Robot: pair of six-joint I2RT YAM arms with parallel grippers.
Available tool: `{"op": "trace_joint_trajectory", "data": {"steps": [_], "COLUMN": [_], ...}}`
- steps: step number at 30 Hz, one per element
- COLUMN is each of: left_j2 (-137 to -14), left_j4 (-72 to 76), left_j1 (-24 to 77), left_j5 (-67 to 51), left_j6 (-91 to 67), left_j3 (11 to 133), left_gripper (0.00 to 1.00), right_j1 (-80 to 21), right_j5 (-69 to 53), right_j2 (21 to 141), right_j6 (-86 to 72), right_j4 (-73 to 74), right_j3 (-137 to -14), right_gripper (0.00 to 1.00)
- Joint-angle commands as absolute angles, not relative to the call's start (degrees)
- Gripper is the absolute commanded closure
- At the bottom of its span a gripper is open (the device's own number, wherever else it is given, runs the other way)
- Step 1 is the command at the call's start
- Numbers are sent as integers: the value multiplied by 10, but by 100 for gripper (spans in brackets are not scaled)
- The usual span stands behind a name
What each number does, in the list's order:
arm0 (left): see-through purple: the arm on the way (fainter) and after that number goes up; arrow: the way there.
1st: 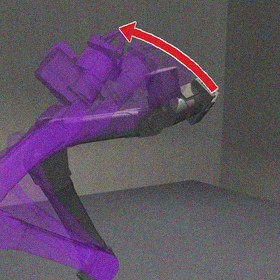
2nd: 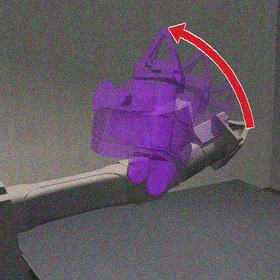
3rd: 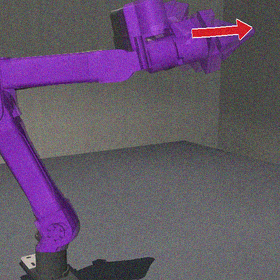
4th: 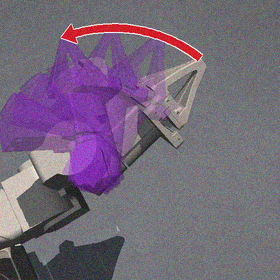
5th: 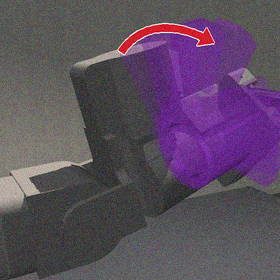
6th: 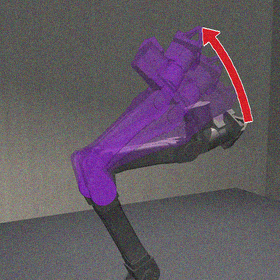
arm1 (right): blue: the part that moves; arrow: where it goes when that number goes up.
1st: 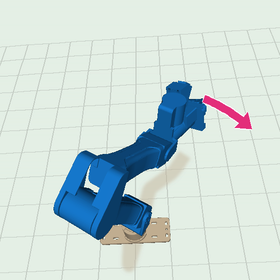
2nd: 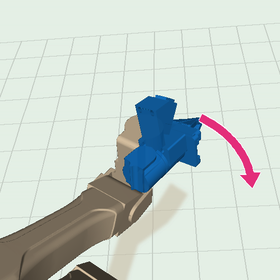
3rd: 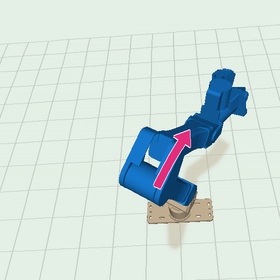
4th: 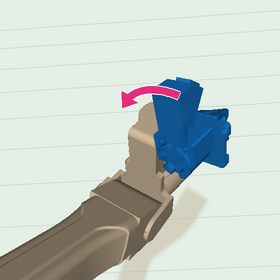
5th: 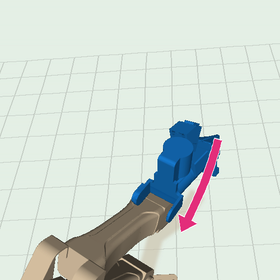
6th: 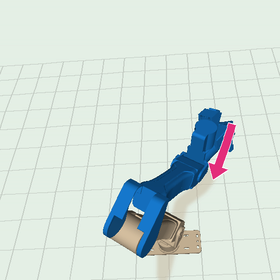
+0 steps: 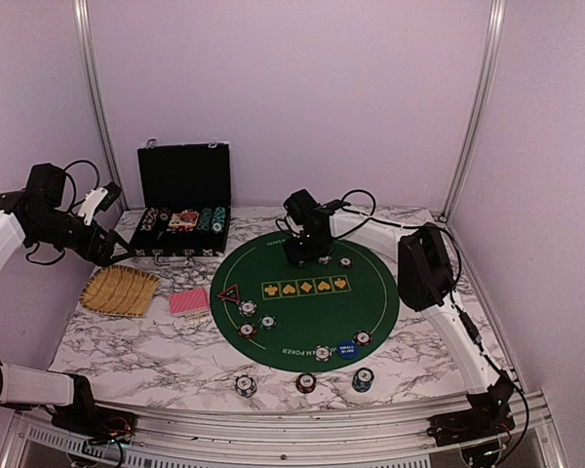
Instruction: Distribute texas hold em gaming equipment
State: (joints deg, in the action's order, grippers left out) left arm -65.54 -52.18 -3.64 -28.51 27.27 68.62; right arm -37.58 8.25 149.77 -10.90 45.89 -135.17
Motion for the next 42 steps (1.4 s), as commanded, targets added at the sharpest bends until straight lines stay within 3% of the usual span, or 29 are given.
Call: {"op": "trace_joint_trajectory", "data": {"steps": [1, 7, 15, 23, 31, 42], "left_j2": [-650, -649, -645, -649, -659, -662], "left_j4": [-536, -537, -537, -542, -546, -546], "left_j1": [-33, -32, -30, -27, -25, -23], "left_j5": [-296, -296, -295, -291, -286, -282], "left_j6": [268, 266, 266, 270, 273, 277], "left_j3": [698, 705, 704, 701, 699, 700], "left_gripper": [1, 1, 1, 1, 1, 1], "right_j1": [-376, -408, -480, -560, -601, -606], "right_j5": [90, 113, 109, 79, 41, 6], "right_j2": [1448, 1342, 1105, 916, 831, 859], "right_j6": [-115, -105, -142, -230, -301, -288], "right_j4": [458, 465, 433, 466, 480, 448], "right_j3": [-1368, -1300, -951, -670, -562, -525], "right_gripper": [38, 38, 35, 22, 19, 26]}}
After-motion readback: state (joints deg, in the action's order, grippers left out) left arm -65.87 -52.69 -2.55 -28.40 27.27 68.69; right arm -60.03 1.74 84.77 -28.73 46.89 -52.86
